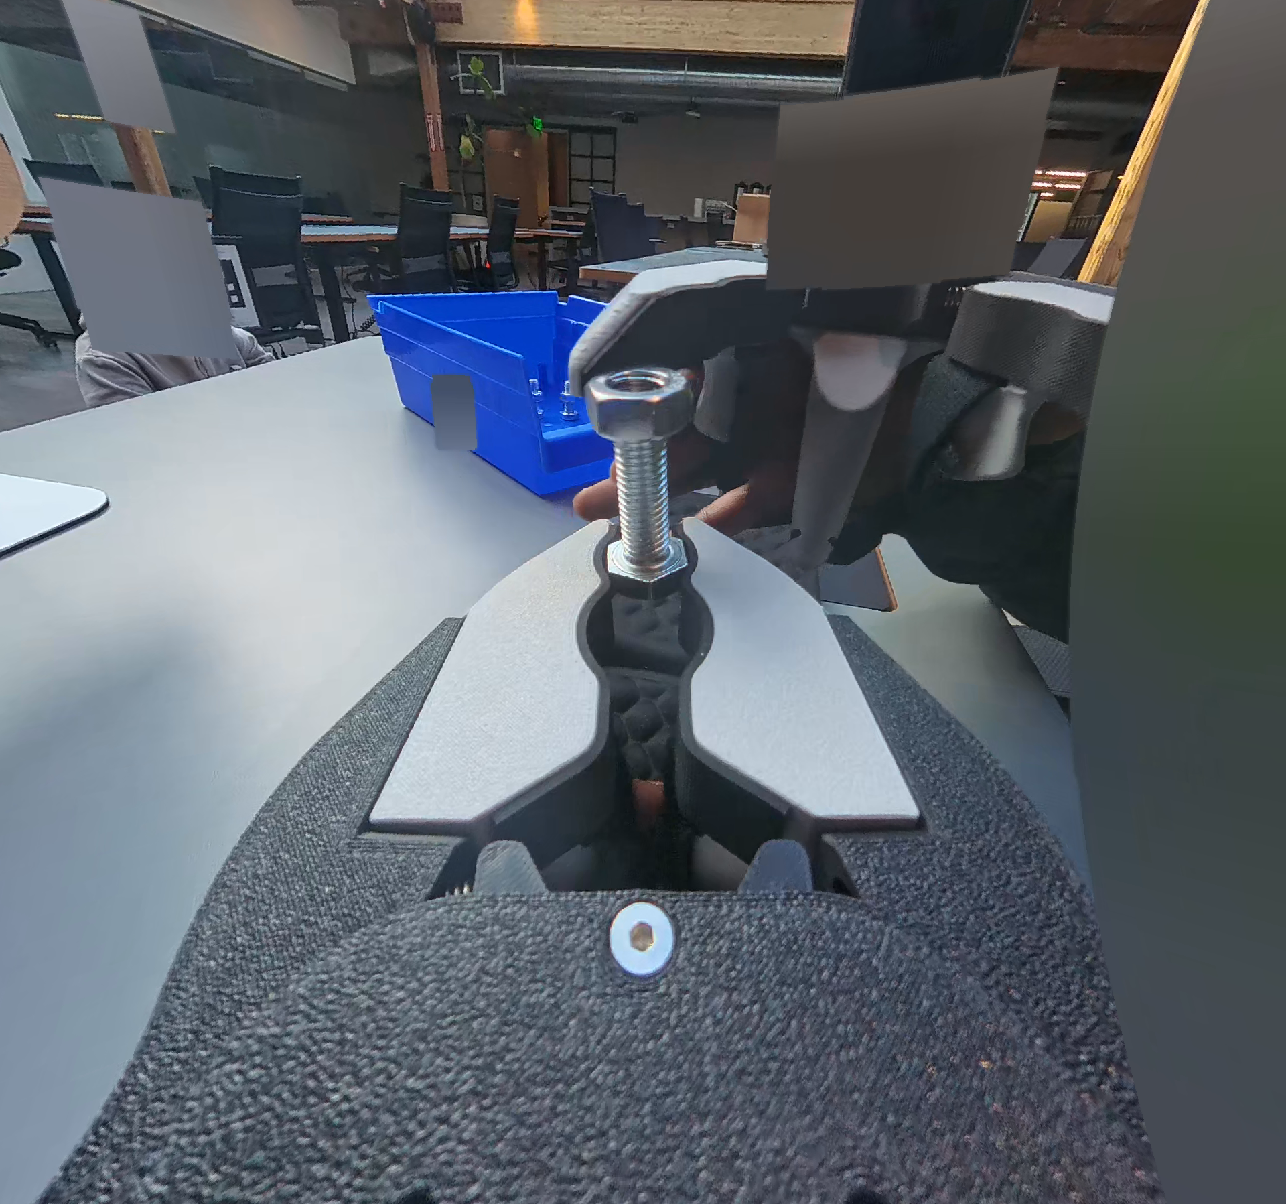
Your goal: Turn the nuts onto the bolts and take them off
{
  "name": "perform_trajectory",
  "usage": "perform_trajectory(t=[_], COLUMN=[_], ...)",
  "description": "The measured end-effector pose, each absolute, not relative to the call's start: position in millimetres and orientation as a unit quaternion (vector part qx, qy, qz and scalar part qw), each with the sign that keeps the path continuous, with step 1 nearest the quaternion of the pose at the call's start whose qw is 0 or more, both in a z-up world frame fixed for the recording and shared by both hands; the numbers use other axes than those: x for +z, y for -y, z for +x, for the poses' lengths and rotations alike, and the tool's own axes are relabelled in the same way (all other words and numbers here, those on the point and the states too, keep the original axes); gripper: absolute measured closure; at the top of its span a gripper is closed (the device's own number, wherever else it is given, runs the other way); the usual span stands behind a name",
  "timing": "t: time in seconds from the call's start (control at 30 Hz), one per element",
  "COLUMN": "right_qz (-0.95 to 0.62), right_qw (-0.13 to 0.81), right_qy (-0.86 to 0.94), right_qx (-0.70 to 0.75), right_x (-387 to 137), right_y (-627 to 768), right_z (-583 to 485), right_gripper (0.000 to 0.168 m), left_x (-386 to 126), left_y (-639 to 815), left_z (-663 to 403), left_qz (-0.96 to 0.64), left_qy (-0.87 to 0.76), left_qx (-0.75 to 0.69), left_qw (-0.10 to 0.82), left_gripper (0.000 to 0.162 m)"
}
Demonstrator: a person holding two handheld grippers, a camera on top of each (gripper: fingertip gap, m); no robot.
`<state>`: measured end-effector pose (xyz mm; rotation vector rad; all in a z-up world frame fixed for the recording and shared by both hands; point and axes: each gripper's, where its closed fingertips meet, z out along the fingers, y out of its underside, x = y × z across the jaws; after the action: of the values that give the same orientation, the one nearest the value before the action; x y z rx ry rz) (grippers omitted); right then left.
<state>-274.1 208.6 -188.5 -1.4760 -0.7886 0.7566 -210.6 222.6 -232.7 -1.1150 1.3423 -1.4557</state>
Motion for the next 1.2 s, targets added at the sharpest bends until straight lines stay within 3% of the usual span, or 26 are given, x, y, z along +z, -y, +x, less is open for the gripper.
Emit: perform_trajectory(t=[0.13,0.3,0.37,0.43,0.6,0.8,1.2], right_qz=[-0.642,-0.628,-0.622,-0.621,-0.633,-0.634,-0.639], right_qw=[0.61,0.612,0.632,0.65,0.626,0.587,0.601], right_qy=[0.335,0.348,0.342,0.322,0.321,0.387,0.366], right_qx=[0.323,0.332,0.31,0.297,0.323,0.322,0.311], right_x=[-188.8,-188.2,-185.8,-181.7,-186.9,-199.7,-197.6], right_y=[-202.7,-187.8,-191.1,-200.2,-219.7,-222.0,-207.7], right_z=[-268.3,-267.2,-260.8,-253.1,-263.8,-288.9,-273.2], right_gripper=[0.084,0.129,0.135,0.124,0.07,0.065,0.076], left_x=[-233.4,-233.4,-233.8,-233.9,-234.0,-236.8,-236.7], left_y=[-222.1,-221.6,-220.1,-219.7,-217.9,-215.6,-217.4], left_z=[-210.2,-210.3,-210.4,-210.4,-211.0,-209.7,-209.8], left_qz=[-0.445,-0.445,-0.442,-0.441,-0.437,-0.438,-0.443], left_qy=[-0.538,-0.538,-0.543,-0.544,-0.547,-0.556,-0.551], left_qx=[-0.579,-0.579,-0.576,-0.576,-0.578,-0.572,-0.574], left_qw=[0.421,0.421,0.422,0.421,0.419,0.415,0.413], left_gripper=[0.148,0.148,0.148,0.148,0.148,0.148,0.148])
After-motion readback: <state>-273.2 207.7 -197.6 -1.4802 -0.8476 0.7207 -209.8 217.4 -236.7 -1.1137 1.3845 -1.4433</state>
